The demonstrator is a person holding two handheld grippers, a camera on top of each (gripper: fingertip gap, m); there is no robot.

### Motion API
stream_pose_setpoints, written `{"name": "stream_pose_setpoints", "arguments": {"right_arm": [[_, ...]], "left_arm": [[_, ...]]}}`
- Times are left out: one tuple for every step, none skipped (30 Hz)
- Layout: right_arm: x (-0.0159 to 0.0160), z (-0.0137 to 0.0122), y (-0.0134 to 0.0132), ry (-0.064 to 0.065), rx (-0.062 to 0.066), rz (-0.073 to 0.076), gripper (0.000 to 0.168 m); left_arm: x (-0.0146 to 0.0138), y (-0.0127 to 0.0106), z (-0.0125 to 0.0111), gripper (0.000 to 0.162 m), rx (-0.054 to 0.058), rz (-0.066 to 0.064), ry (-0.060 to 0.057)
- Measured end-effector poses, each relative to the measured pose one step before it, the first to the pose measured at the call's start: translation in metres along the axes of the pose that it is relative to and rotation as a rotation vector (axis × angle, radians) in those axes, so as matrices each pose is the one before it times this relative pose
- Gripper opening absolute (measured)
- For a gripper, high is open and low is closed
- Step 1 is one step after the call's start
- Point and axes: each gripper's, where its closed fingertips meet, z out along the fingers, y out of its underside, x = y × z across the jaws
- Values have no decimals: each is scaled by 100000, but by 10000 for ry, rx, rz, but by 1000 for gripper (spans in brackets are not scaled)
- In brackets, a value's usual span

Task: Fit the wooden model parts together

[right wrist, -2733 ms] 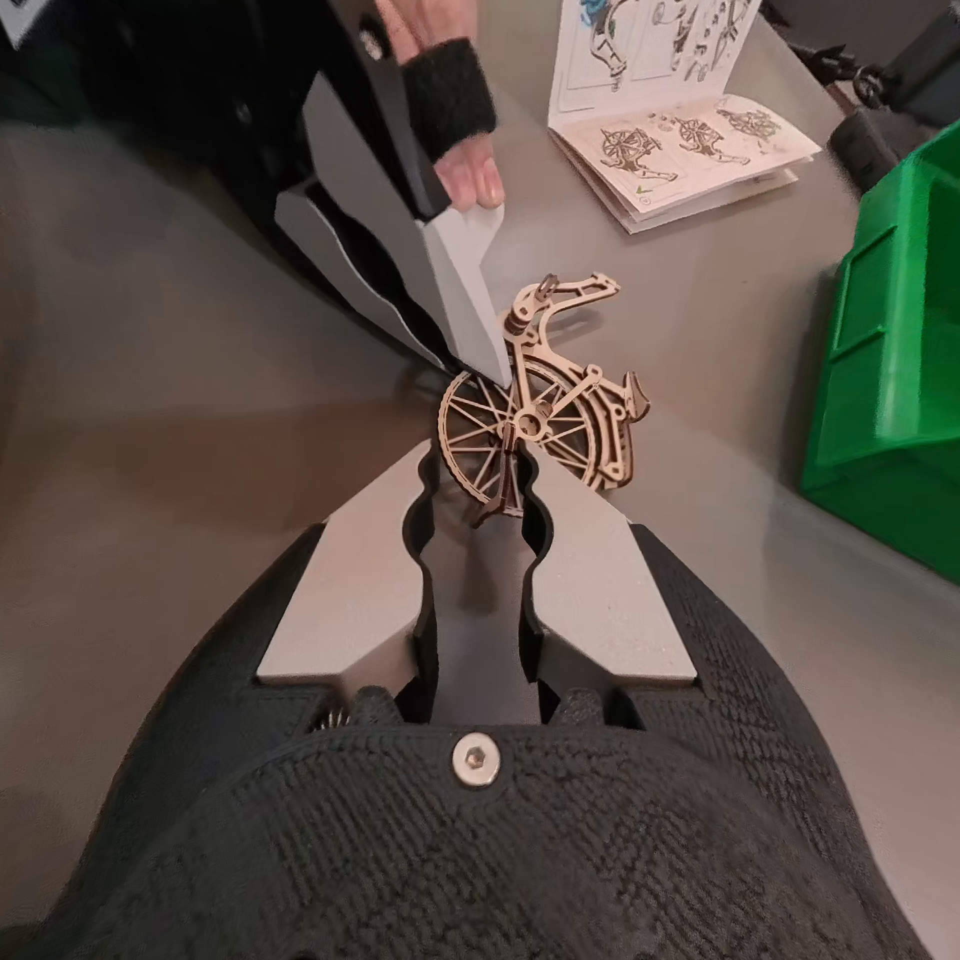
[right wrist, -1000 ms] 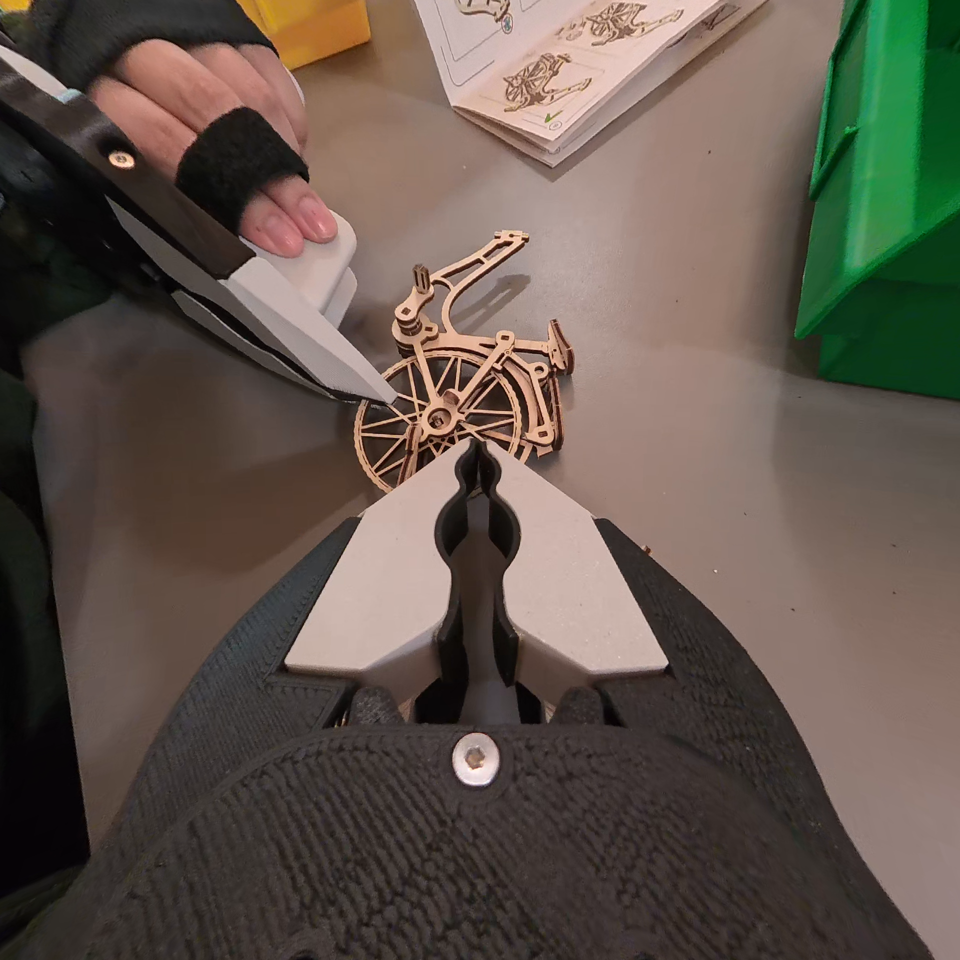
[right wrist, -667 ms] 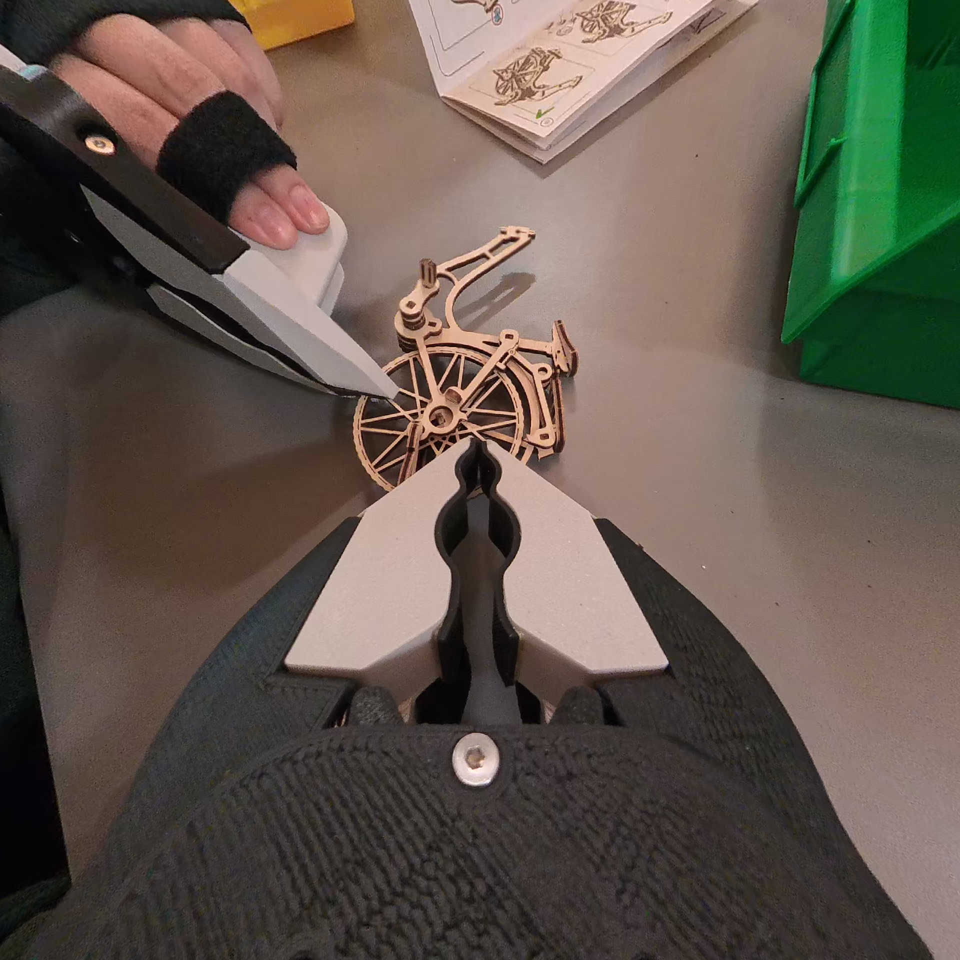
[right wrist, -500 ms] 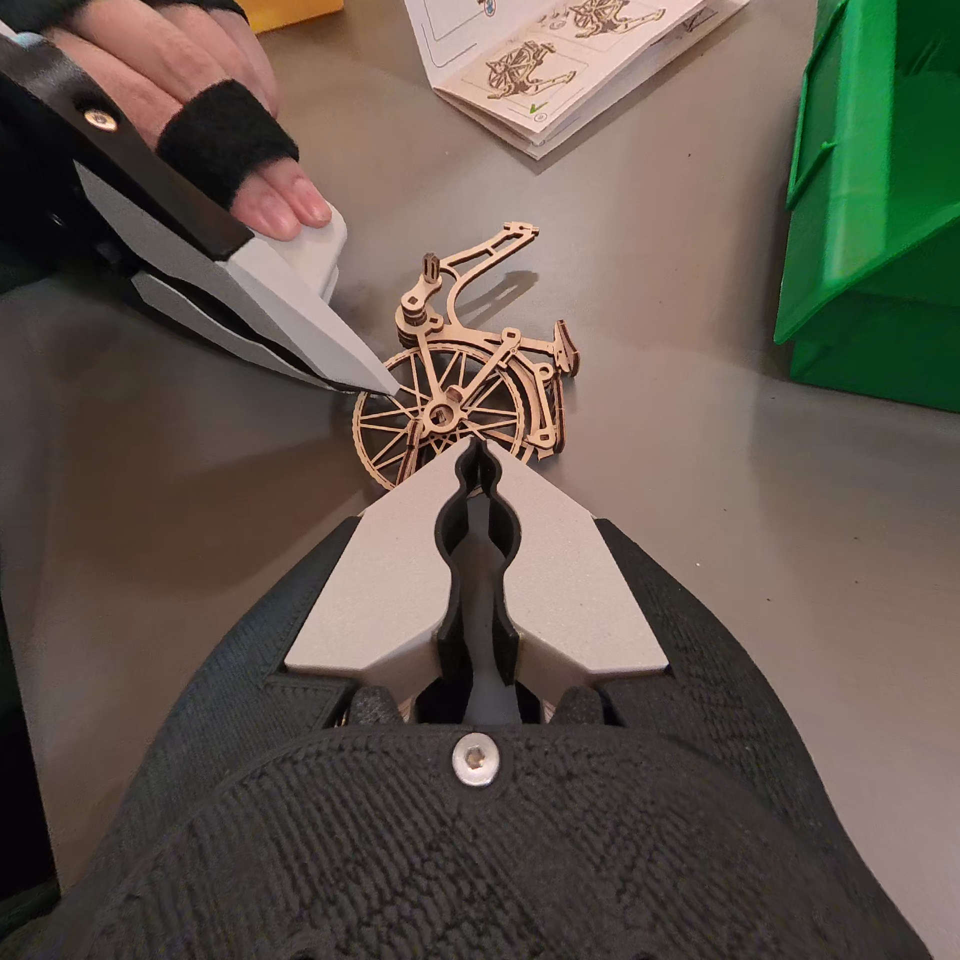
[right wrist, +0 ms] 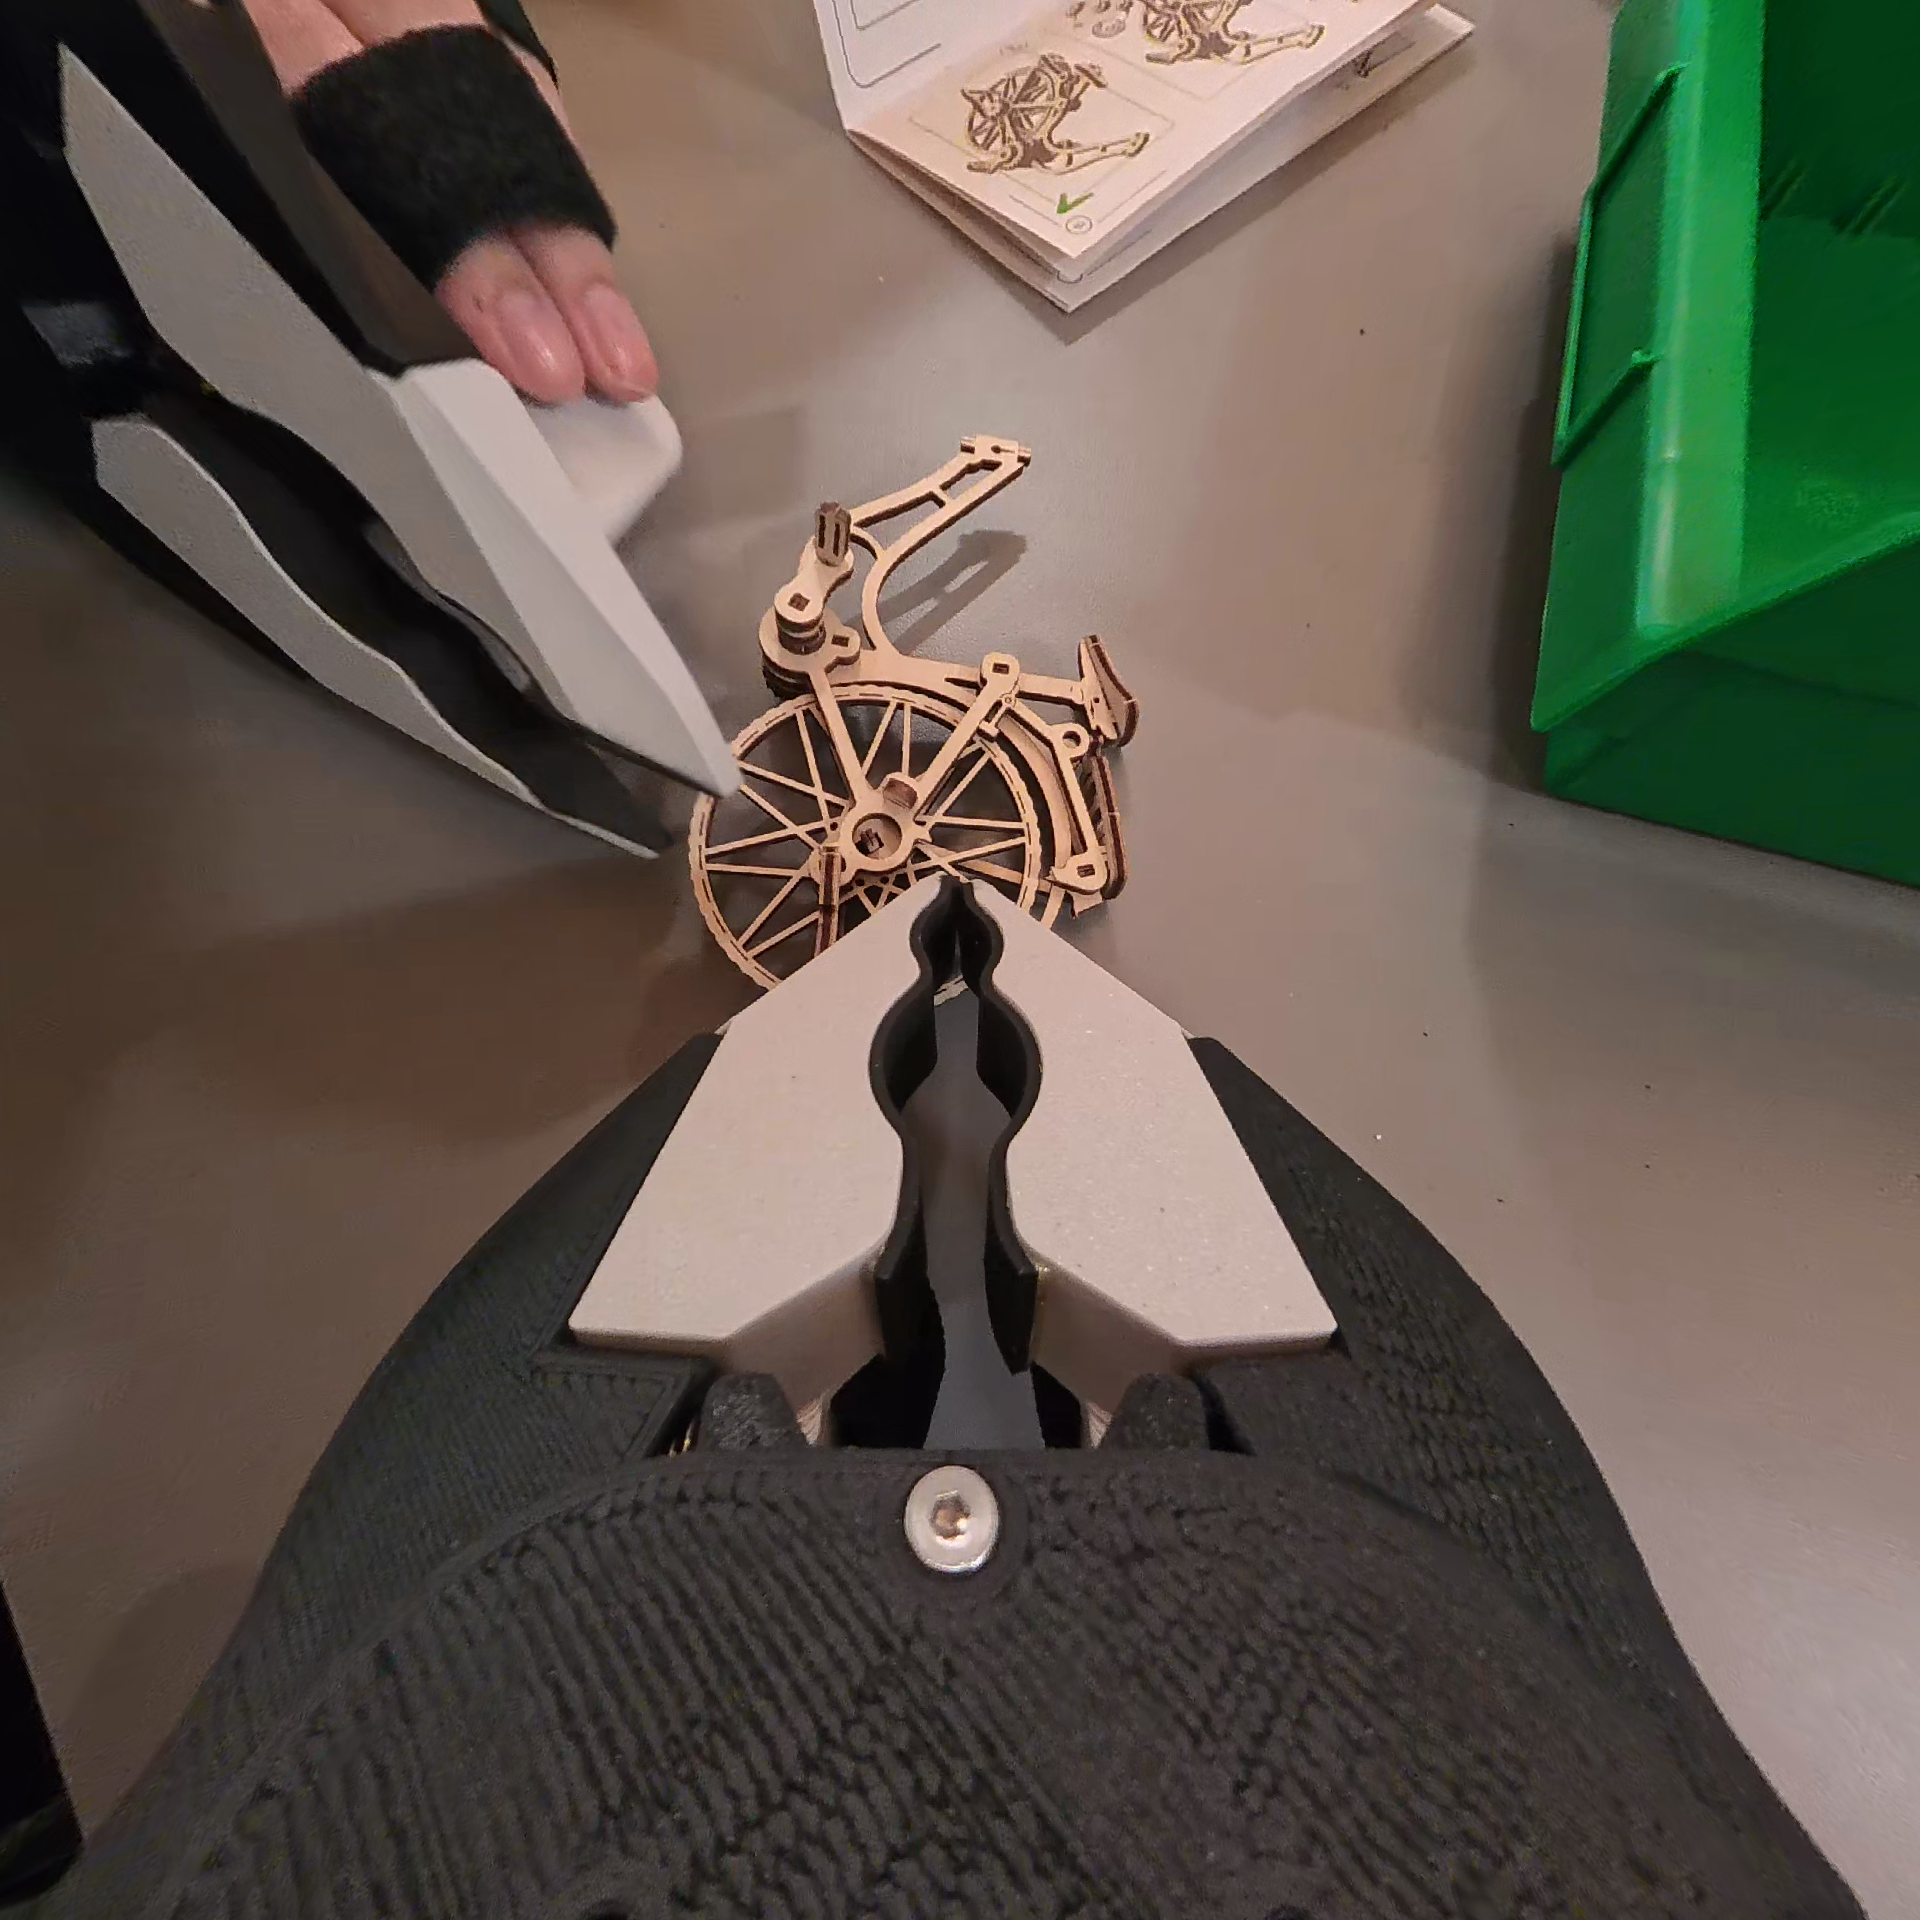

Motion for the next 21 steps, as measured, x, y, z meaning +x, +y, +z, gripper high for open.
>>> {"name": "stream_pose_setpoints", "arguments": {"right_arm": [[-57,13,-24,-12,-1,-26,0],[-117,26,-39,-40,4,-36,0],[-111,48,-30,-24,2,-38,0],[-69,39,-37,10,-15,-55,0],[13,-4,-1,64,-48,-80,0],[6,7,-5,42,-57,-51,0],[9,1,8,22,-48,-28,0],[5,14,0,13,-36,-12,0],[17,3,-8,16,-30,4,0],[28,-5,-20,36,-23,-16,0],[60,-25,-56,70,-28,-61,0],[106,-10,-42,124,-40,-130,0],[37,37,-92,103,30,-139,0],[-221,58,-216,-103,163,-27,0],[-268,27,-286,-209,220,140,0],[-85,-12,-129,-114,118,151,0],[-29,-72,5,-74,41,59,0],[-101,-102,-77,-100,71,51,0],[-169,-116,-108,-121,72,20,0],[-262,-57,-77,-166,37,18,0],[-197,27,20,-127,-36,28,0]], "left_arm": [[62,327,261,19,-261,51,-12],[53,435,247,17,-320,85,-27],[-62,271,179,12,-203,31,-75],[-33,104,75,11,-67,-85,-2],[-3,7,-10,11,5,-178,71],[-4,12,2,11,4,-203,89],[14,-5,-20,11,1,-200,87],[2,7,1,12,3,-177,70],[36,-2,1,11,14,-177,87],[-4,29,6,11,-3,-198,74],[-17,7,7,11,-26,-150,63],[-44,17,34,11,-62,-120,26],[-19,15,15,11,-50,-23,-3],[4,2,-7,11,-13,37,-18],[6,6,-10,11,-5,-11,-6],[1,7,-6,11,-7,-31,16],[-10,8,-7,11,-4,-38,17],[13,4,-4,10,4,-29,19],[-1,6,-5,10,8,-19,15],[2,4,-5,10,7,-37,18],[4,3,10,10,6,-58,29]]}}
